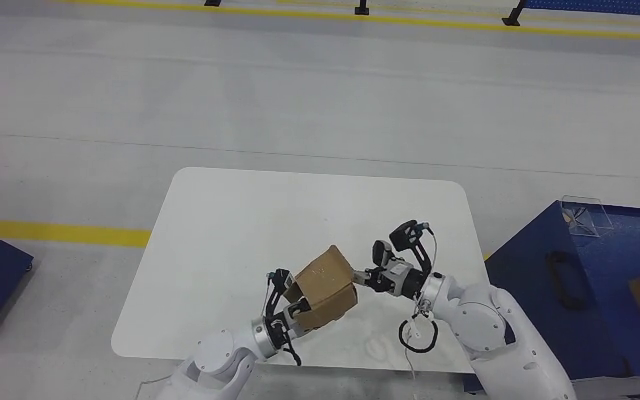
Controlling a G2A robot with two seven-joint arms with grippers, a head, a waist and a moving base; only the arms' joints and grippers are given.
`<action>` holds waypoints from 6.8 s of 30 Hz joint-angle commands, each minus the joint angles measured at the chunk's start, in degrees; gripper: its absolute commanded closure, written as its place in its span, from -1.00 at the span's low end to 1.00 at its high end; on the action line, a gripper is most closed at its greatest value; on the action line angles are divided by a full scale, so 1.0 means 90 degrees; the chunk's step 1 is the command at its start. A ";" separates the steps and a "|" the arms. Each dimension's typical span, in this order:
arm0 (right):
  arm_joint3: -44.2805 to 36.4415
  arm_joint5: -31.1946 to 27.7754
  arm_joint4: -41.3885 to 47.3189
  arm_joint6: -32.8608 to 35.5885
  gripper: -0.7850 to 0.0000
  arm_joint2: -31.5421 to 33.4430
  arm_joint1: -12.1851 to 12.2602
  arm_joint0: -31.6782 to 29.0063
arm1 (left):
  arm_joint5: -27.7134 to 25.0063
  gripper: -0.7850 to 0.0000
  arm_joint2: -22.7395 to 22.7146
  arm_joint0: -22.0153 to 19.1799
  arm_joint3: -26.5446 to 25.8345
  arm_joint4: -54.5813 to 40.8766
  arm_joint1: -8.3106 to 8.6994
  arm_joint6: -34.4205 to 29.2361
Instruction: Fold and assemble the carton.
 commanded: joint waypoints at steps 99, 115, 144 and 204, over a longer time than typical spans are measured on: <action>0.0297 -0.0018 0.2263 -0.2371 -1.00 0.1179 -0.0086 -0.0502 | 0.1384 -1.00 0.1224 -0.0944 -0.2708 -0.5150 -0.1589 1.3225; 0.0297 -0.0018 0.2263 -0.2371 -1.00 0.1179 -0.0086 -0.0502 | 0.3515 -1.00 -0.0011 0.0758 -0.3610 -0.3610 -0.0998 0.9378; 0.1603 0.2846 -0.0160 -0.0300 -1.00 -0.1698 -0.0396 0.1413 | 0.7568 -1.00 0.0767 0.0805 -0.2546 0.2482 -0.0436 0.7810; 0.3382 0.2297 -0.0617 0.0895 -1.00 -0.2469 -0.0973 0.2380 | 0.4596 -1.00 -0.0298 0.1349 -0.2821 0.1017 -0.1037 0.6775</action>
